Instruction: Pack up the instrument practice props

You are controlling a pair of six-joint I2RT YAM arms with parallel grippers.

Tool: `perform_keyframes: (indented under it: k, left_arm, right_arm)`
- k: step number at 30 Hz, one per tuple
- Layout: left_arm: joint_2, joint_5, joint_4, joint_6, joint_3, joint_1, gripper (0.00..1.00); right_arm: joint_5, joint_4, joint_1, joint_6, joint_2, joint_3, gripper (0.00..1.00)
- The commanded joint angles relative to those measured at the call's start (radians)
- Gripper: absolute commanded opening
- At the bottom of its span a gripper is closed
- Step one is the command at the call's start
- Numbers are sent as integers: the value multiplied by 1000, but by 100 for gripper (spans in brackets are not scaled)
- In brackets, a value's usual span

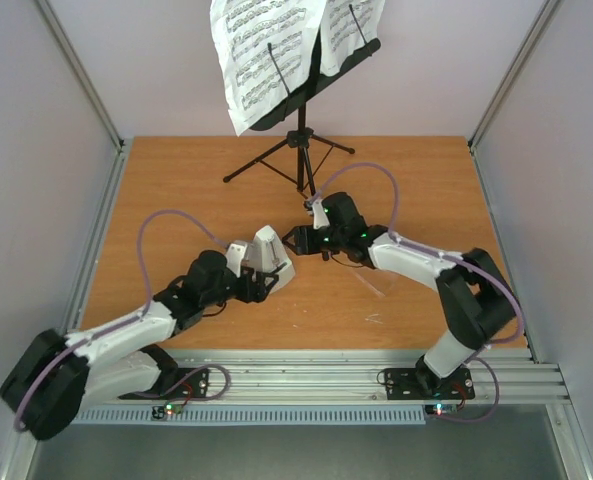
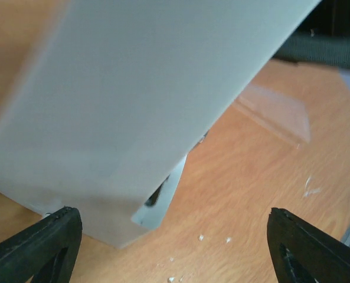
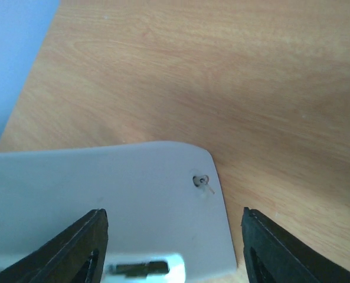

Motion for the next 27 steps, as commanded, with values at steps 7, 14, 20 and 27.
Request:
perform_keyframes:
  k: [7, 14, 20, 27]
  left_arm:
    - [-342, -274, -563, 23, 243, 23, 99]
    - [-277, -58, -648, 36, 444, 158, 99]
    - [-184, 41, -732, 103, 597, 233, 99]
    - [-181, -74, -853, 197, 690, 245, 99]
  right_arm:
    - [171, -322, -164, -55, -422, -133, 81]
    - [237, -477, -333, -61, -616, -218, 97]
    - [173, -434, -468, 14, -601, -283, 98]
    - [103, -404, -521, 63, -458, -295, 98]
